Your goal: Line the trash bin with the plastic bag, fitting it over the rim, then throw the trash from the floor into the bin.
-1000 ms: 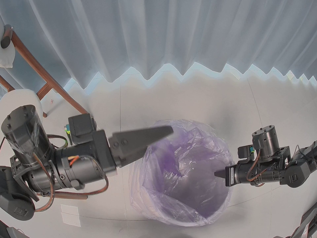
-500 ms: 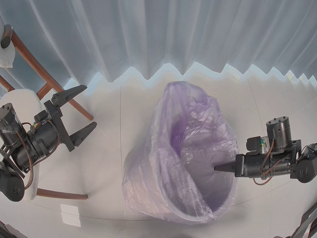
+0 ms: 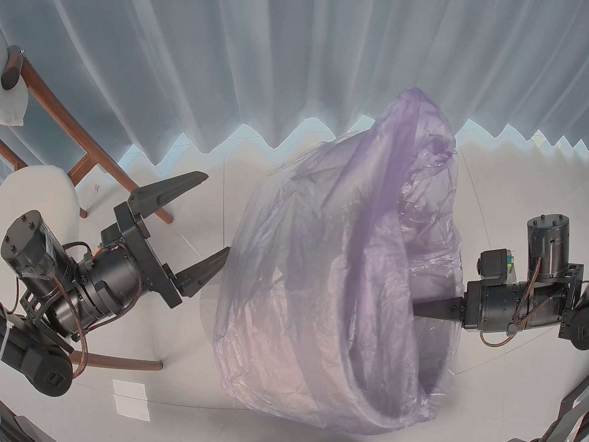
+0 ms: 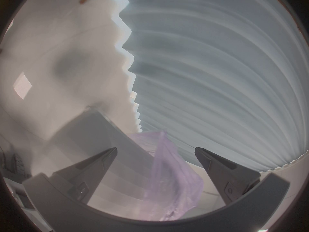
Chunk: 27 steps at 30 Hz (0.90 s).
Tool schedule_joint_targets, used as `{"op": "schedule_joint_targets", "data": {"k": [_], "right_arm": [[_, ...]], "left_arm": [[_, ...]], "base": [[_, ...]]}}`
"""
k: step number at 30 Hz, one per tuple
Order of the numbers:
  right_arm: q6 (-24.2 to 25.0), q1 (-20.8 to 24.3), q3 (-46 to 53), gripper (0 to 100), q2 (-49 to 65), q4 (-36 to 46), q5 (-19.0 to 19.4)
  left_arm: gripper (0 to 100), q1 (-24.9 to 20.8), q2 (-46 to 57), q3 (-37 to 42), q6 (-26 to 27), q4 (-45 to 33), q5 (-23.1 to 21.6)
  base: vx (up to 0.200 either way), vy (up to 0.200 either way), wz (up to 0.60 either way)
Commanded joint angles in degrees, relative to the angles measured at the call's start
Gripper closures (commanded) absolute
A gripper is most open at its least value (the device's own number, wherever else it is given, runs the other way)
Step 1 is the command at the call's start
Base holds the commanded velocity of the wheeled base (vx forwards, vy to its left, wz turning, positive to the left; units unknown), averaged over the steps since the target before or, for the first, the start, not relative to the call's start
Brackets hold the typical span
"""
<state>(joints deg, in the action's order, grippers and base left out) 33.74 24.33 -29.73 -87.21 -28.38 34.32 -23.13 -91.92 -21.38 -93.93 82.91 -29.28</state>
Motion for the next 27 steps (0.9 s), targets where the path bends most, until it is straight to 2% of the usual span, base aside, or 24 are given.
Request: {"op": "schedule_joint_targets", "data": {"k": [1,6,10,18,19,27], "right_arm": [[0.01,0.28,1.78,100,1.08,-0.62,0.58],[0.01,0.28,1.7,100,1.08,-0.8,0.84],[-0.08,0.63,1.78,100,1.25,-0.8,1.63],[-0.35,0.72,2.14,100,1.17,-1.24,1.72],[-0.35,0.72,2.14,100,1.17,-1.5,1.72],[0.27,0.54,2.22,100,1.25,-2.21,1.63]], "left_arm": [[0,-2.36,-2.65,0.55,-4.07,6.12,-2.62],[0,-2.89,-2.65,0.29,-4.33,5.86,-3.68],[0,-5.61,-3.97,-0.06,-4.33,5.86,-4.03],[0,-6.05,-5.99,-2.79,-4.07,5.86,-4.73],[100,-6.05,-6.08,-2.52,-3.98,5.86,-4.82],[100,-5.53,-5.82,-1.47,-3.89,5.77,-4.38]], "base": [[0.0,0.0,0.0],[0.0,0.0,0.0],[0.0,0.0,0.0],[0.0,0.0,0.0],[0.0,0.0,0.0],[0.0,0.0,0.0]]}}
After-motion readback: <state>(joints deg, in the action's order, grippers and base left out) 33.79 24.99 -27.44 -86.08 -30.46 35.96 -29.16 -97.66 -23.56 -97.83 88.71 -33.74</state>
